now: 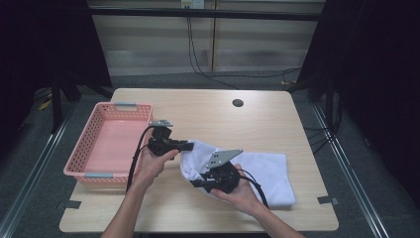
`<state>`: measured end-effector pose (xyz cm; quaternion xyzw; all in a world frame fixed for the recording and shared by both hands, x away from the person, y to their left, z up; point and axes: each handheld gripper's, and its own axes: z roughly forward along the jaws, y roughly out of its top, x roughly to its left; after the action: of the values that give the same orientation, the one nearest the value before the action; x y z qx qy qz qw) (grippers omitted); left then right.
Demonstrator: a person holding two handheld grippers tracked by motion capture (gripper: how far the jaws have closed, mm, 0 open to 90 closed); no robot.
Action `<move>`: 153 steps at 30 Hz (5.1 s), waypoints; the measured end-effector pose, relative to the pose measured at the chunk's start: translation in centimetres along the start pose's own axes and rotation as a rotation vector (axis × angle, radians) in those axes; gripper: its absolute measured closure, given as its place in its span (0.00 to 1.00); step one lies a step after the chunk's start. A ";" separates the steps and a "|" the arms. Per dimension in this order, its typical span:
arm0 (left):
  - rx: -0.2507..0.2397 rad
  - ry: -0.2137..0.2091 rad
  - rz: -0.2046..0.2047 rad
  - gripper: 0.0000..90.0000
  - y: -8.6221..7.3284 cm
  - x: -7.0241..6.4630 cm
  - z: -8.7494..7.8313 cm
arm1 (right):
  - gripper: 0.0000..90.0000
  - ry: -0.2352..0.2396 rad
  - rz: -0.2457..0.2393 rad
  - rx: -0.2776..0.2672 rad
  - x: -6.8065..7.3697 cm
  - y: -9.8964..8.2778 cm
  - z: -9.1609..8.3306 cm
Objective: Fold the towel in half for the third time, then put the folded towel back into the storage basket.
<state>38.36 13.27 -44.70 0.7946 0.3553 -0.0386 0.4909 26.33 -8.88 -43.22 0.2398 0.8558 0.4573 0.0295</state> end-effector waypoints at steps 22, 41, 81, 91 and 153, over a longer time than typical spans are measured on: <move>-0.096 0.138 0.018 0.87 3.3 -0.2 -8.5 | 0.87 0.060 -0.056 -0.117 2.2 8.7 1.8; -0.012 0.036 0.103 0.87 4.3 -4.8 -0.4 | 0.86 -0.024 0.079 -0.223 1.7 1.6 -2.8; 0.064 0.006 0.143 0.58 3.2 -9.2 10.5 | 0.31 -0.227 0.232 -0.038 -4.9 -8.5 -9.5; 0.132 -0.018 0.195 0.67 -2.4 -9.4 4.9 | 0.31 -0.313 0.321 -0.067 -9.5 -5.9 -7.5; 0.281 0.038 0.211 0.53 -10.4 -10.3 1.8 | 0.46 -0.168 0.231 0.145 -12.6 -7.7 -2.7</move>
<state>24.97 9.20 -49.22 0.8888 0.2704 -0.0212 0.3694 33.75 -20.00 -49.93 0.3755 0.8478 0.3732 0.0309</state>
